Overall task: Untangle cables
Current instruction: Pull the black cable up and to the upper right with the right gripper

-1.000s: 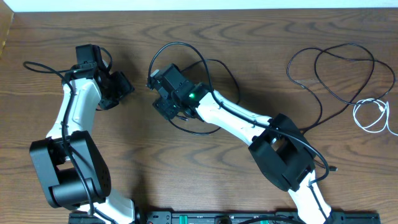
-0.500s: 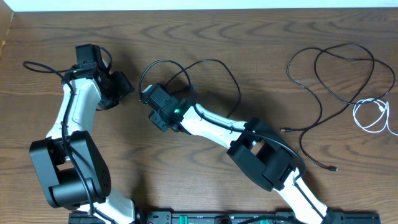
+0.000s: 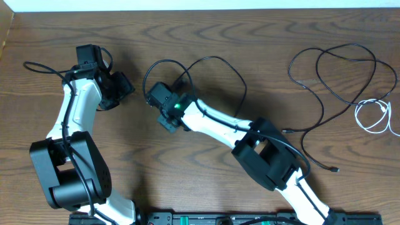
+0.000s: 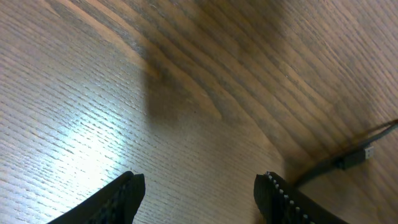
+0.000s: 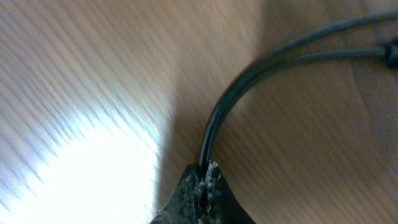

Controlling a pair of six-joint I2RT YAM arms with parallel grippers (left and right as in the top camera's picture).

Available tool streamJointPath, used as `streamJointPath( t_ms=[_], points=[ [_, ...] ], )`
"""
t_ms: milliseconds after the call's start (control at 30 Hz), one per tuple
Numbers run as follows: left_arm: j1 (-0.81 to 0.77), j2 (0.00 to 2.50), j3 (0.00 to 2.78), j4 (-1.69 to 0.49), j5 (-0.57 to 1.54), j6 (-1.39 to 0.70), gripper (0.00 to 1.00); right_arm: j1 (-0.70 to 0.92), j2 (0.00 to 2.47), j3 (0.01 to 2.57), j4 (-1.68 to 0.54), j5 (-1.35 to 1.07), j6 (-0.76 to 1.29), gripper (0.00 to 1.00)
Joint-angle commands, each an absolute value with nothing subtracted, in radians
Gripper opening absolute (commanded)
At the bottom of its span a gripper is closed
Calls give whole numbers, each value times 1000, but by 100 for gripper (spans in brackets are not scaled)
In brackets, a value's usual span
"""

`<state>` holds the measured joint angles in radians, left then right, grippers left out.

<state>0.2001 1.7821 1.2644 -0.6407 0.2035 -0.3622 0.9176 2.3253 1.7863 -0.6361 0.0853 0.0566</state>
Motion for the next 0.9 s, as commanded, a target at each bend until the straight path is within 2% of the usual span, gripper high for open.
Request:
streamJointPath(
  t_ms=[0,567,867],
  points=[
    [197,1777,1262,-641,197,-360,63,868,2277,1859,-744,99,-32,1],
    [197,1777,1262,-642,197,-360,63,637,2131,1911,-1009,151,-110,1],
    [197,1777,1262,-642,197,-360,63,631,2123,1899,-1051,-307,-136,1]
  ],
)
